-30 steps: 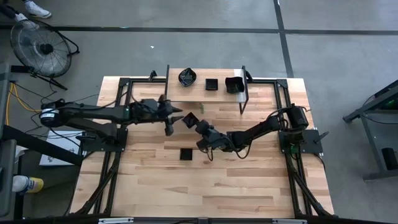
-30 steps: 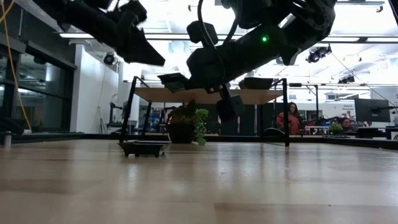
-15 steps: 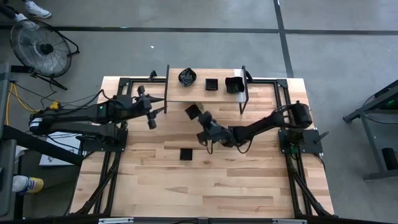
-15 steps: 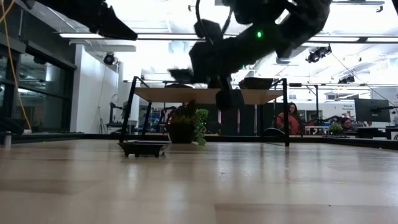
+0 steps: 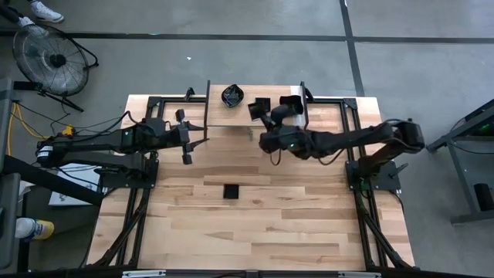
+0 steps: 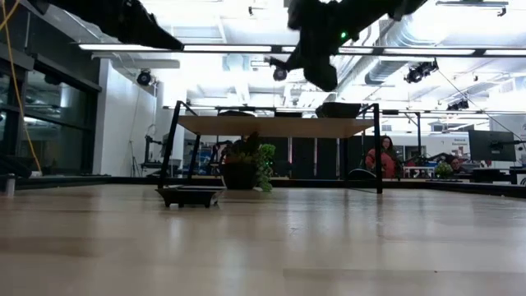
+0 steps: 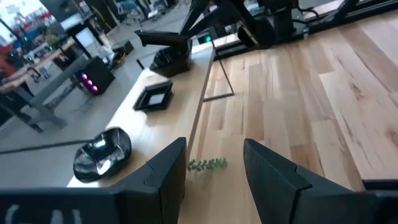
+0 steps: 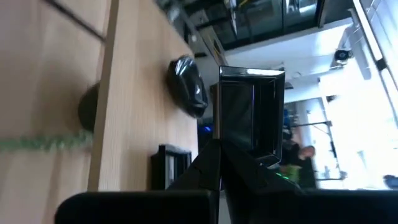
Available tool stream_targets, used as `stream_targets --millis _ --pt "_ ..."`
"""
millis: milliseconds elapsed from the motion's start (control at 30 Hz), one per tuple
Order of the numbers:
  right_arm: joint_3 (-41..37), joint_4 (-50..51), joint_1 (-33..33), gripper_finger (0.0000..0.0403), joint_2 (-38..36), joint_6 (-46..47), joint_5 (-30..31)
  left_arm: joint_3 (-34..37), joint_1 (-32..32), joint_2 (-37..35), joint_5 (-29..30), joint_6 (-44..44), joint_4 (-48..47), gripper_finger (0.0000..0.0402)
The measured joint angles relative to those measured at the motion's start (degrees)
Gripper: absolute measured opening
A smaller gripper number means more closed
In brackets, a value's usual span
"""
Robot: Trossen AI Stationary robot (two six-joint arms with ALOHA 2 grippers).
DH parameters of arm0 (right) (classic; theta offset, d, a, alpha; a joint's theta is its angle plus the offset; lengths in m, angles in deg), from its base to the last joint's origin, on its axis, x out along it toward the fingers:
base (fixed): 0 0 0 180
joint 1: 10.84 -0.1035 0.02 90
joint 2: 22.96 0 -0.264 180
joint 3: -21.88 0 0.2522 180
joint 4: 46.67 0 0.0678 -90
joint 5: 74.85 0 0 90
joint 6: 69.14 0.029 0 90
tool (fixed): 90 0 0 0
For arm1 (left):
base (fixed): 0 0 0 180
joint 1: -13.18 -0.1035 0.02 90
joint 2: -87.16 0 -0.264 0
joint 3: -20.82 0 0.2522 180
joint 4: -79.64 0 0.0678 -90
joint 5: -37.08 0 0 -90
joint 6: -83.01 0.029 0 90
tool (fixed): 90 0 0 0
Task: Pick & Place Mini shaped plates
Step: Stack the square plate on top of the other square plate on the shelf
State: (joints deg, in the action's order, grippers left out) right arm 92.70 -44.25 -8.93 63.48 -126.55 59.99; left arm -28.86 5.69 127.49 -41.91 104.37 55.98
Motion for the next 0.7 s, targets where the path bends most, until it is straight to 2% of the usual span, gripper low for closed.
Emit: stream_targets --millis 233,400,467,600,700 --pt "0.0 -0.8 0.5 0.0 -4.0 3.5 -4.3 0.0 0.0 0.0 -1.0 3.0 0.8 0.0156" --pt "1.2 -2.1 1.4 0.0 -4.4 4.4 -5.6 0.0 0.0 0.0 -8.2 5.5 6.4 0.0156" --pt "3.4 0.7 2.3 0.0 -4.2 7.4 -7.8 0.0 0.0 0.0 -10.6 5.6 8.2 0.0156" --pt "8.7 10.9 5.2 0.0001 -4.0 14.9 -13.7 0.0 0.0 0.0 -10.9 6.4 8.2 0.0156" --pt "13.0 18.9 7.8 0.0001 -4.0 18.4 -15.1 0.0 0.0 0.0 -10.9 7.1 6.9 0.0156"
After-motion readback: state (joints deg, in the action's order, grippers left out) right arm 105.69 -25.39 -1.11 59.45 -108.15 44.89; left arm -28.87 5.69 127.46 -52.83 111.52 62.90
